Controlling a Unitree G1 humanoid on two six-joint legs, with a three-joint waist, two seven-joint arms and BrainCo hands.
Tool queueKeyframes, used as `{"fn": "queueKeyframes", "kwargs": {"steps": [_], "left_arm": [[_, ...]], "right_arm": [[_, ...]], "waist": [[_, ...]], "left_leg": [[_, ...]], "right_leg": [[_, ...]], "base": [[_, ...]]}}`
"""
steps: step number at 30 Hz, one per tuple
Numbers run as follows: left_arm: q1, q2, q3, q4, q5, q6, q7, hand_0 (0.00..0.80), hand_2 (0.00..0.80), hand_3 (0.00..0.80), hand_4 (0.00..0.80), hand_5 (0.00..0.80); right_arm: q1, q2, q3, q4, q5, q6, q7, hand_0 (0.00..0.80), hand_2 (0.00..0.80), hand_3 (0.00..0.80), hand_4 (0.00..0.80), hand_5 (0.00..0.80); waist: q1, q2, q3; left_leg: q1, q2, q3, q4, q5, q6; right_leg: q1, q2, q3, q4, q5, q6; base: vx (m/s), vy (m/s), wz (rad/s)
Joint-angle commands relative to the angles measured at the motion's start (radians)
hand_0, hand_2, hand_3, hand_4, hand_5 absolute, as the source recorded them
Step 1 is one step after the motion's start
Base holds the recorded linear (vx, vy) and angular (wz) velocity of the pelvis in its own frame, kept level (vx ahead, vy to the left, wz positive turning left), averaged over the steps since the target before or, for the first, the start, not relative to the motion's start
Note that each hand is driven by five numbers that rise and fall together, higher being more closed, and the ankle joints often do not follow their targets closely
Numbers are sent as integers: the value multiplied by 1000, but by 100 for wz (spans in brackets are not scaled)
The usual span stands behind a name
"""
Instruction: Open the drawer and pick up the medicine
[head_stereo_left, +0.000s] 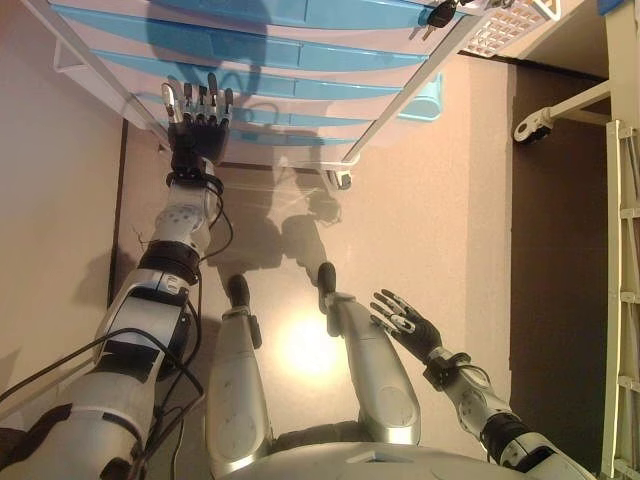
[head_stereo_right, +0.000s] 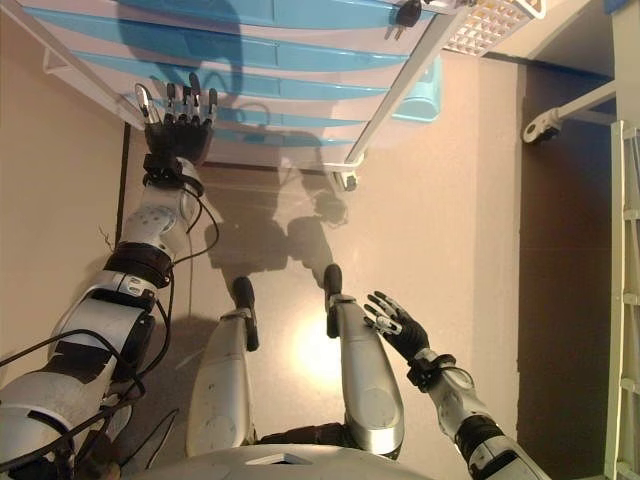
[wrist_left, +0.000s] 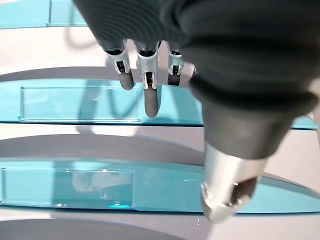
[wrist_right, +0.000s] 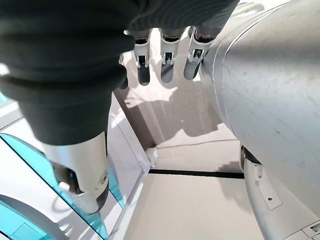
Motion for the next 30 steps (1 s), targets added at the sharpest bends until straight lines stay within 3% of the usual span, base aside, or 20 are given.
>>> {"fn": "queueKeyframes", "kwargs": {"steps": [1, 24, 30], "left_arm": [[-147, 51, 13, -113, 90, -2, -188, 800, 800, 800, 800, 800], [63, 31, 81, -77, 81, 78, -374, 800, 800, 800, 800, 800], [215, 6, 105, -65, 86, 111, -478, 800, 800, 800, 800, 800]], "right_arm": [[98, -6, 67, -11, -17, 33, 31, 0, 0, 0, 0, 0], [112, 1, 29, -13, -64, 45, 17, 0, 0, 0, 0, 0], [122, 3, 1, -38, -88, 57, -9, 0, 0, 0, 0, 0]], "waist": [[-3, 16, -22], [33, 43, -22], [55, 58, -22]], "left_leg": [[-16, -40, 49, -12, 4, 25], [37, -53, 23, -66, 26, 21], [53, -62, 7, -86, 37, 22]], "right_leg": [[24, 12, -14, -60, 52, 23], [77, 7, -40, -77, 36, 22], [92, 5, -58, -76, 27, 21]], "base": [[0, 0, 0], [4, -2, 2], [1, 1, 1]]}}
